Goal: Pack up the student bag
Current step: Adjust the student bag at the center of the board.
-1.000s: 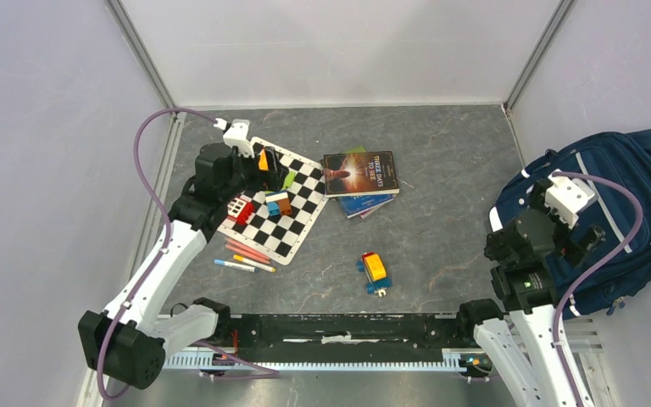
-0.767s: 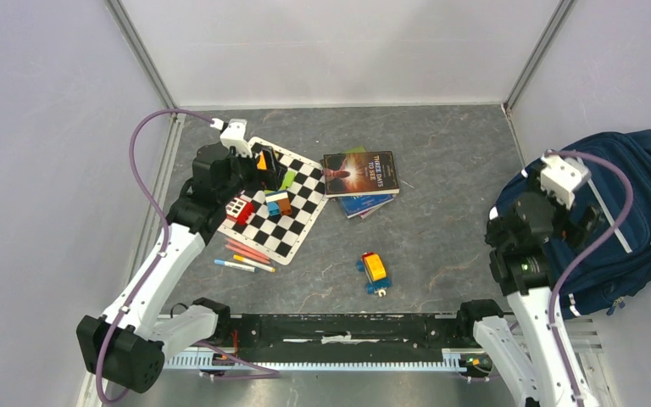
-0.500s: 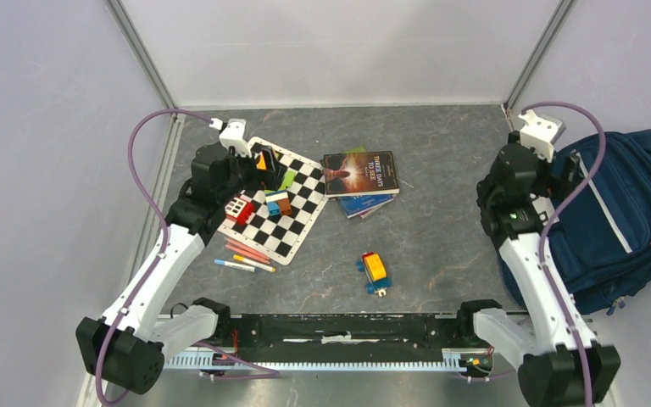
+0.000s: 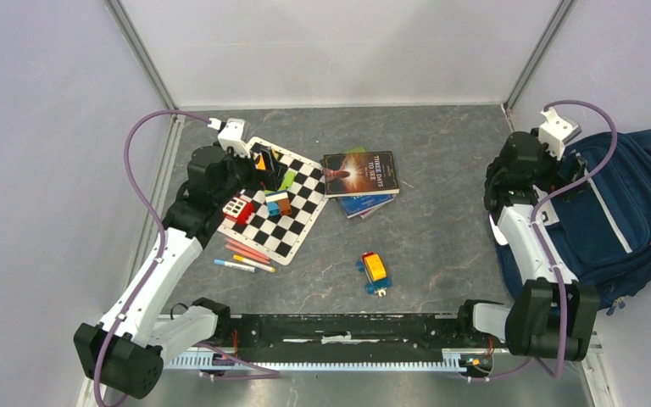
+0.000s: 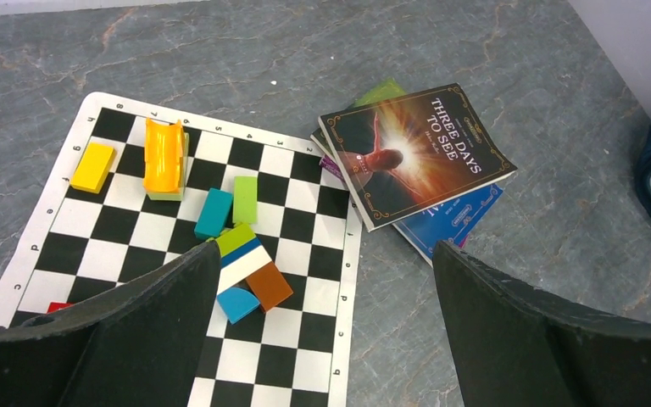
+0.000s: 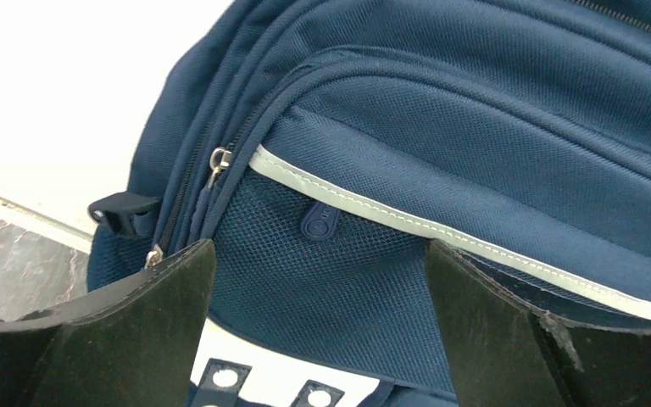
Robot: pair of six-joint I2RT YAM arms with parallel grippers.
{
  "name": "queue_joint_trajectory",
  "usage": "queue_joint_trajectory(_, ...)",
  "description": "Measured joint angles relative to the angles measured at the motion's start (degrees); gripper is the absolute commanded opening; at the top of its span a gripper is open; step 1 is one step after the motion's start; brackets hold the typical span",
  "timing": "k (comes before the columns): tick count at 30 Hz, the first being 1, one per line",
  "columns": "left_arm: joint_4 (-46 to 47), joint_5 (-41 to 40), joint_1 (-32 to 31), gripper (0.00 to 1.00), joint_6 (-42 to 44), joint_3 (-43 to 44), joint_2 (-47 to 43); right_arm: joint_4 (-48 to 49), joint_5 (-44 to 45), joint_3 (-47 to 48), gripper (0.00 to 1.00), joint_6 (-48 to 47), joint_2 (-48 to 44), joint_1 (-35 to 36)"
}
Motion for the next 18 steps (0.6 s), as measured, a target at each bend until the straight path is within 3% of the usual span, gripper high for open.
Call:
queue_joint_trajectory(10,1.2,2.5,0.0,1.00,0.1,-0.4,0.1,12.5,-3.5,-3.6,0.98,-0.5,4.2,-2.2)
queue_joint_trajectory(18,1.7,3.3,0.0,1.00,0.1,-0.4,0.1,17.9,-0.5,-2.7,0.96,-3.8,11.8,-2.2)
